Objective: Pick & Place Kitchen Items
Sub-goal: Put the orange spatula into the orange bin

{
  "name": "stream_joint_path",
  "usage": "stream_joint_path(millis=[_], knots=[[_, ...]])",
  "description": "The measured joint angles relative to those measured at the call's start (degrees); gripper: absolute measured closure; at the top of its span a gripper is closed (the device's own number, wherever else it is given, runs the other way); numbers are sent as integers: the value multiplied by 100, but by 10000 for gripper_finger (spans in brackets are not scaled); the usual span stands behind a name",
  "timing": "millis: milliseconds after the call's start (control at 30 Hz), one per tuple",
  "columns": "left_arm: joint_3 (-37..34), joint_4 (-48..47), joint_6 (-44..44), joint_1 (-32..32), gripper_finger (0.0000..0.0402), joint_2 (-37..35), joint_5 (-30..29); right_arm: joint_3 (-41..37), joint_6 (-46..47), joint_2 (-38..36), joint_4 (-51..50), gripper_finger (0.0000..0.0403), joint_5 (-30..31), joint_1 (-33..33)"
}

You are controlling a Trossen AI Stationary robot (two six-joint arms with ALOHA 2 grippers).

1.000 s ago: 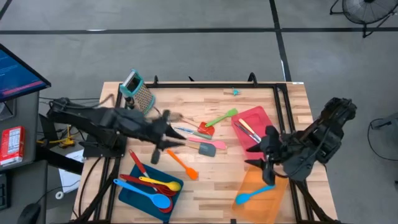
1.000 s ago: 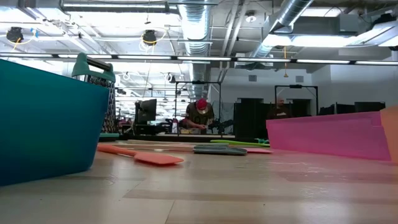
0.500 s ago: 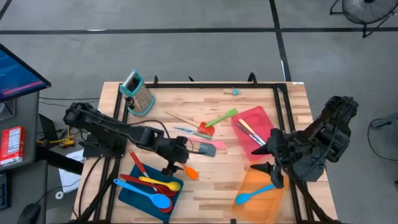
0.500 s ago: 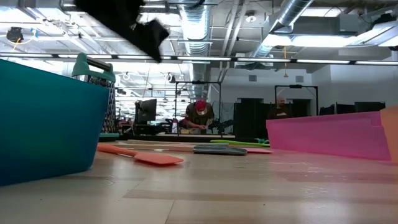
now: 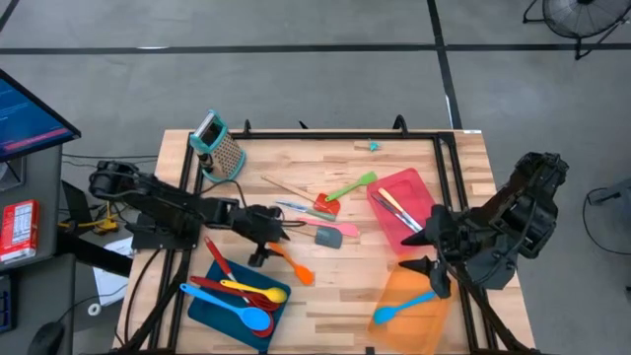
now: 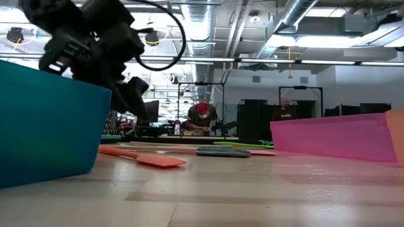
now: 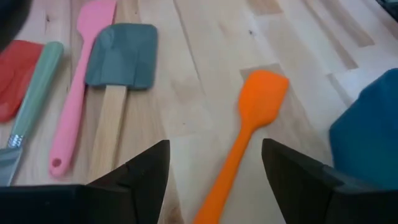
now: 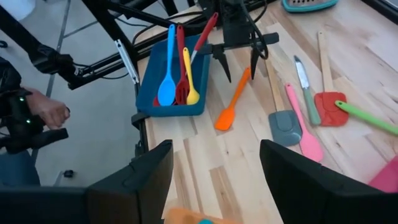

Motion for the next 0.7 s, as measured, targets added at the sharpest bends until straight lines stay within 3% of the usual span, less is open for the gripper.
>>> stream_joint_path(millis=[467, 700], knots=[[-595, 411, 573, 787, 165, 149, 786, 0, 13, 0, -112, 168, 2, -287], [-669, 657, 1189, 922, 165, 726, 1241, 0, 94, 0, -180, 168, 45, -296]])
